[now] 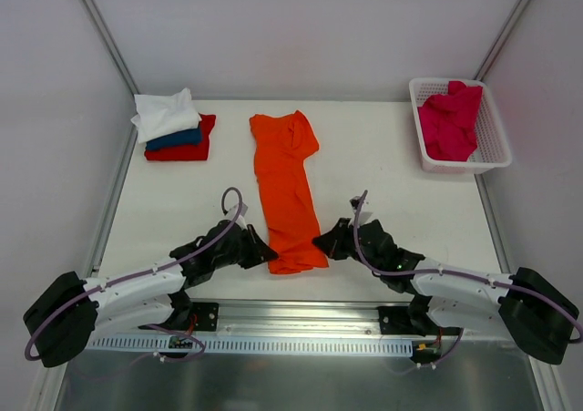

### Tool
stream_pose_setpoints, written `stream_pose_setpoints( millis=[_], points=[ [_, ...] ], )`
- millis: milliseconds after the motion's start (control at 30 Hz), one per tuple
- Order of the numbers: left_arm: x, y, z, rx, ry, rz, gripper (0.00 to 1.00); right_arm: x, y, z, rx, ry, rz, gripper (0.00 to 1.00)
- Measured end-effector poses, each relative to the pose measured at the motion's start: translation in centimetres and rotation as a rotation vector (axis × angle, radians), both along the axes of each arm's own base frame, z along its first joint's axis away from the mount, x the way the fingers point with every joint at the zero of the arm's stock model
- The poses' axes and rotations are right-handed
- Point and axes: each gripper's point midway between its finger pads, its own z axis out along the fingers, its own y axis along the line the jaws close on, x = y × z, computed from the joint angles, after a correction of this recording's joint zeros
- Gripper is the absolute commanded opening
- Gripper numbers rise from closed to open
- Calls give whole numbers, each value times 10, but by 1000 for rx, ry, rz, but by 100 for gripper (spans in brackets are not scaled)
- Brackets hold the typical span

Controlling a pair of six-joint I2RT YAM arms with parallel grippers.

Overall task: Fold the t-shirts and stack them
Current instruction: Grab the bottom of the folded rectangular tshirt with both arms, then fold the folded rectangular tshirt in 1/3 of the way

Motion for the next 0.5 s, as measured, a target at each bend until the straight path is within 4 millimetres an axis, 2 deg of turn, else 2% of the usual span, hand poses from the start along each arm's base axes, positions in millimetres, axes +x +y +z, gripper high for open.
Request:
stream_pose_setpoints(
  millis=[133, 233, 500],
  points=[
    [4, -2, 3, 41, -1, -17, 0, 0, -3, -6, -55, 7, 2, 0],
    [9, -5, 9, 63, -19, -23, 0, 5, -1, -1, -77, -7, 0, 0],
    [41, -10, 39, 109, -115, -10, 0, 29, 5, 15, -101, -49, -21, 0]
  ],
)
